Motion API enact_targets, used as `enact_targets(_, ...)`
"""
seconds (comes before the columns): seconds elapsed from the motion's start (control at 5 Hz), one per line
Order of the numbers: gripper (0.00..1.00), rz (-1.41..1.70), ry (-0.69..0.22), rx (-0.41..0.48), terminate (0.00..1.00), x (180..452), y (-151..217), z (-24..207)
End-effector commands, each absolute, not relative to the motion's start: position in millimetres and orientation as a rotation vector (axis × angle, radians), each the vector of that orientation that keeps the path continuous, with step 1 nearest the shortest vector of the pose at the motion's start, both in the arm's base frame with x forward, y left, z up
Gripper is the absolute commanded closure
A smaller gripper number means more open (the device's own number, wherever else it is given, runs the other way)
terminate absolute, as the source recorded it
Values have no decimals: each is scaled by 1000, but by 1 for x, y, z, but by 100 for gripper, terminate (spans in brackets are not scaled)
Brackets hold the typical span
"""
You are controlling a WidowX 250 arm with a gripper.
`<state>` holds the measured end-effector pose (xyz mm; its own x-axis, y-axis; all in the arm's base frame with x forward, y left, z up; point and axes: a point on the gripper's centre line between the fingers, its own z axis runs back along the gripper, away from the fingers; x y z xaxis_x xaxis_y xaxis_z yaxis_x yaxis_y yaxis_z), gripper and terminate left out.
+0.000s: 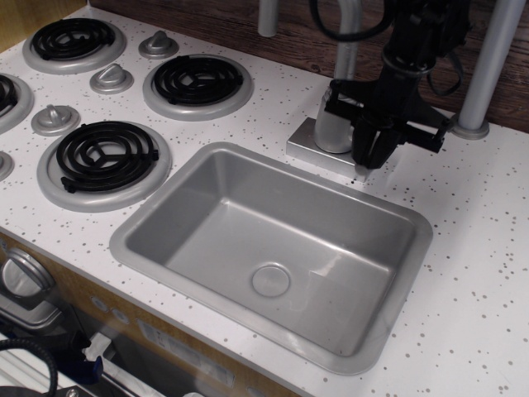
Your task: Lever vertical to front
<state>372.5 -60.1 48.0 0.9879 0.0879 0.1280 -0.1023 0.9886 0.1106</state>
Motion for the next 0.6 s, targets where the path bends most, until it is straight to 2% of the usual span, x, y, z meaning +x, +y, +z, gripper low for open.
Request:
enact_targets(0.0,100,87,-150,94,0,377,-54,46)
enact_targets(0.2,0,89,-139,122,0,376,-57,70)
enact_targets(0.4,0,100,-121,152,100,373,-58,89)
